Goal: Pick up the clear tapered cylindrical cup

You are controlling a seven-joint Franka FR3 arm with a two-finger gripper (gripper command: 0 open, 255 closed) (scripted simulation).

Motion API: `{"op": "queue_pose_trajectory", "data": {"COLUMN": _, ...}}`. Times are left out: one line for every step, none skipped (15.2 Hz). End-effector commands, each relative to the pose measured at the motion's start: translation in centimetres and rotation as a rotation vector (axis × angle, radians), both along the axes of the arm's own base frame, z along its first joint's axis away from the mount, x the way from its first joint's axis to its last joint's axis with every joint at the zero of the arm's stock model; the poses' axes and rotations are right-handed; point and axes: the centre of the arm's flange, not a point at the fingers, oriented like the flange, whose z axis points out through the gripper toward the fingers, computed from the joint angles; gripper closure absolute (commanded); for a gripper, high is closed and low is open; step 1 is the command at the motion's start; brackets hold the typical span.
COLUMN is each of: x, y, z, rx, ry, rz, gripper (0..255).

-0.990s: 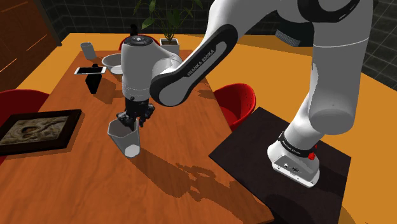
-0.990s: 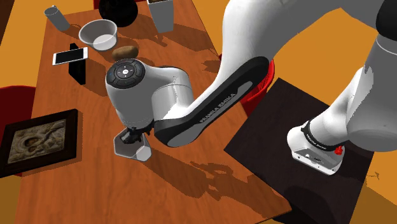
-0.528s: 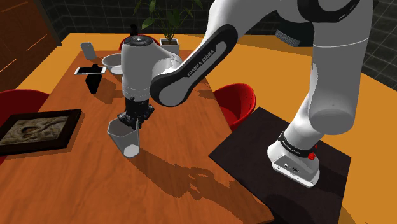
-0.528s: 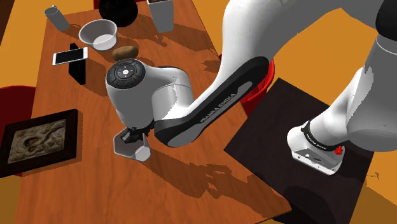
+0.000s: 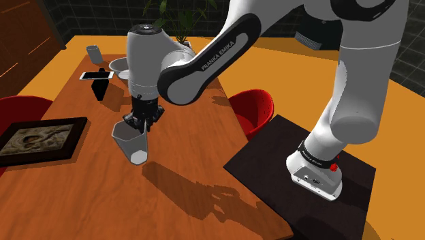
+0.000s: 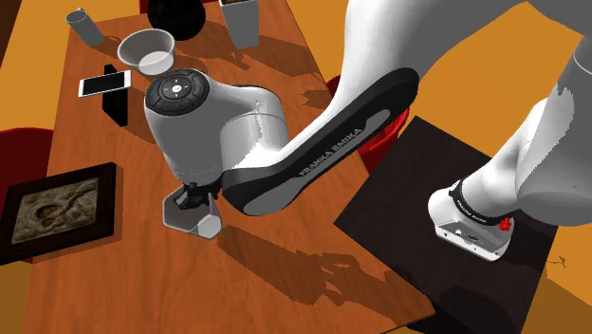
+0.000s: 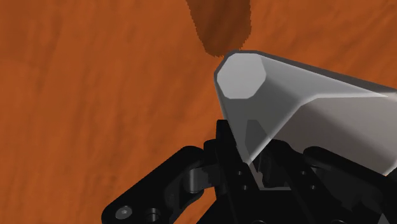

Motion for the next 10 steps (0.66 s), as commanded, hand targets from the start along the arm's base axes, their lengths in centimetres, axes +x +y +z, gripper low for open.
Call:
{"op": "queue_pose_trajectory", "data": {"x": 0.1, "y": 0.0, "z": 1.1, "rx": 0.000, "ry": 0.000, "rz": 0.000, "gripper": 255}}
{"op": "queue_pose_trajectory", "data": {"x": 0.1, "y": 0.0, "z": 1.6, "rx": 0.000, "ry": 0.000, "rz": 0.000, "gripper": 255}}
{"op": "queue_pose_trajectory", "data": {"x": 0.1, "y": 0.0, "z": 2.1, "rx": 0.000, "ry": 0.000, "rz": 0.000, "gripper": 255}}
{"op": "queue_pose_trajectory", "data": {"x": 0.1, "y": 0.0, "z": 2.6, "rx": 0.000, "ry": 0.000, "rz": 0.000, "gripper": 255}}
{"op": "queue_pose_trajectory", "data": {"x": 0.1, "y": 0.0, "z": 3.2, "rx": 0.000, "ry": 0.000, "rz": 0.000, "gripper": 255}}
{"op": "queue_pose_trajectory", "data": {"x": 0.1, "y": 0.0, "z": 3.7, "rx": 0.000, "ry": 0.000, "rz": 0.000, "gripper": 255}}
{"op": "queue_pose_trajectory", "data": {"x": 0.1, "y": 0.0, "z": 4.2, "rx": 0.000, "ry": 0.000, "rz": 0.000, "gripper": 255}}
{"op": "queue_pose_trajectory", "data": {"x": 0.1, "y": 0.0, "z": 4.7, "rx": 0.000, "ry": 0.000, "rz": 0.000, "gripper": 255}}
{"op": "queue_pose_trajectory", "data": {"x": 0.1, "y": 0.0, "z": 4.8, "rx": 0.000, "ry": 0.000, "rz": 0.000, "gripper": 255}}
{"op": "queue_pose_trajectory", "data": {"x": 0.1, "y": 0.0, "z": 4.8, "rx": 0.000, "ry": 0.000, "rz": 0.000, "gripper": 255}}
